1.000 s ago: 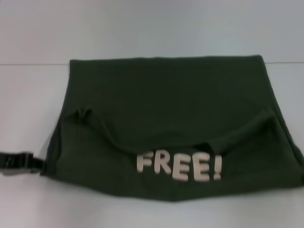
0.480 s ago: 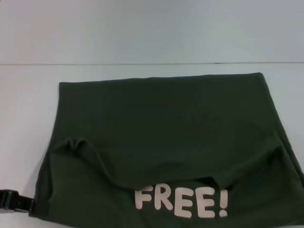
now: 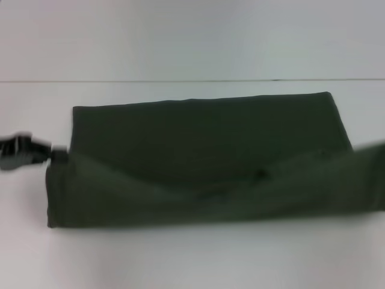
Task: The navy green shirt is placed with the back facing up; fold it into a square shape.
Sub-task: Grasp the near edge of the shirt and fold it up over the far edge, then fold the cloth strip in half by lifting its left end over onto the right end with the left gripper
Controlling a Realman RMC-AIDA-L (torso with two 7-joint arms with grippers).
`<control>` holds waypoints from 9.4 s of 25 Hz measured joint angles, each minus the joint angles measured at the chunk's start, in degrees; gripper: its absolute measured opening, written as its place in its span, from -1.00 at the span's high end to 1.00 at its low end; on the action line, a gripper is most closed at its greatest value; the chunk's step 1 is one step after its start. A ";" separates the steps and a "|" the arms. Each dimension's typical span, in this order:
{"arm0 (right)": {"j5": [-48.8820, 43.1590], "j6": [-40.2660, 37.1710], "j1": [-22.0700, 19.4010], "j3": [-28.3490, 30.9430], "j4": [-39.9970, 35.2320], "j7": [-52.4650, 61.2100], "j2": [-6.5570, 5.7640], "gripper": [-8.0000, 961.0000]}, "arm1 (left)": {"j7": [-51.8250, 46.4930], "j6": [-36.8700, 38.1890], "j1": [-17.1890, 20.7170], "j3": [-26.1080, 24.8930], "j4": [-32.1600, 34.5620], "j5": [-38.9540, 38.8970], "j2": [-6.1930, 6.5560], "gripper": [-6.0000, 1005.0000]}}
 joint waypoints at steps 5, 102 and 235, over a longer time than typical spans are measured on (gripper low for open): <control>1.97 16.91 3.60 -1.24 5.36 0.49 1.11 0.91 | -2.89 -13.86 -4.81 0.42 -4.60 0.23 -0.12 0.87; 30.27 26.63 -5.59 -12.53 11.88 -8.23 4.23 -0.73 | -15.16 -23.34 12.85 2.91 -15.79 -17.93 -7.44 -0.83; 30.48 25.61 -6.53 -3.83 14.94 -9.56 4.26 -0.68 | 5.66 -38.49 12.98 1.98 -15.72 -26.63 -8.68 0.97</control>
